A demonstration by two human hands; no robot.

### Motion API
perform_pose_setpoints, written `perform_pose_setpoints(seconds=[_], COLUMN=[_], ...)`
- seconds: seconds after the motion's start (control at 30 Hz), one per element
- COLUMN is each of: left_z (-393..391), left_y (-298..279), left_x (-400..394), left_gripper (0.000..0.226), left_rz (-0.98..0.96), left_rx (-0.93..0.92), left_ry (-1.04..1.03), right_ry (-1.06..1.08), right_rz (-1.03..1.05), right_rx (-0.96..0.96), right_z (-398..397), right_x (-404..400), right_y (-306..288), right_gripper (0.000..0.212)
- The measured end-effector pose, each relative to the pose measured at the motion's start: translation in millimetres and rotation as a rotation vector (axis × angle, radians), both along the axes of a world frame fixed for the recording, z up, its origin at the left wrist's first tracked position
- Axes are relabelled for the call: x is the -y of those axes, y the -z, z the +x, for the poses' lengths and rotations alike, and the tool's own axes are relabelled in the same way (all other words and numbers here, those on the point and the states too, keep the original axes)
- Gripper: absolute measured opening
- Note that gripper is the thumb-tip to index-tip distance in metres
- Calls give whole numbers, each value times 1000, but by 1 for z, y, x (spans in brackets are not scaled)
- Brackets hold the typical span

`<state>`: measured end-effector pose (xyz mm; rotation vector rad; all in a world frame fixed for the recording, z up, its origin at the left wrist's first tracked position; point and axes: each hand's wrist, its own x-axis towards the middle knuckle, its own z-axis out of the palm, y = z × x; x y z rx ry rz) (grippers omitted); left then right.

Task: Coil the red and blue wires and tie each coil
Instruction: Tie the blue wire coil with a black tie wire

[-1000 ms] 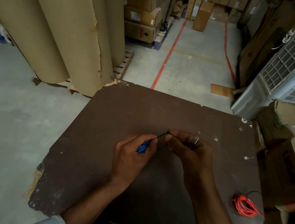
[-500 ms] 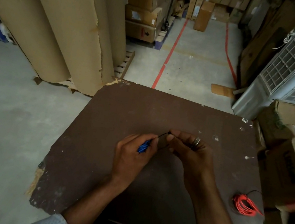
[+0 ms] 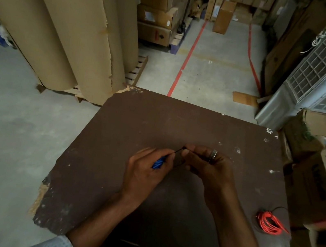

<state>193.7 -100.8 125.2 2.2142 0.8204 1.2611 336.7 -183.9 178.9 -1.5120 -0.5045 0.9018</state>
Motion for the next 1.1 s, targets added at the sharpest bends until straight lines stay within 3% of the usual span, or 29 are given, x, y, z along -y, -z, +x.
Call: perform_pose_setpoints(seconds=[0.33,0.67,0.77,0.9,1.1], left_z=[-3,-6,-3,1,10], left_y=[-1,-7,-12,-18,-25], left_x=[2,4,5,11,12], left_gripper=[19,24,25,25,30], left_rz=[-22,-85,-180,-423,-636], left_rx=[-2,7,26,81,141], left_ry=[46,76,109,101,101], right_ry=[-108,-91,-41,24,122], right_rz=[-4,86,105,51,82], right_rx=[-42,-44,144,698,938], right_z=[-3,-9,-12,-15,-15], right_x=[7,13,13,11,2], right_y=[-12,-15,-14,-8,-11], right_gripper=[6,13,9,8,12])
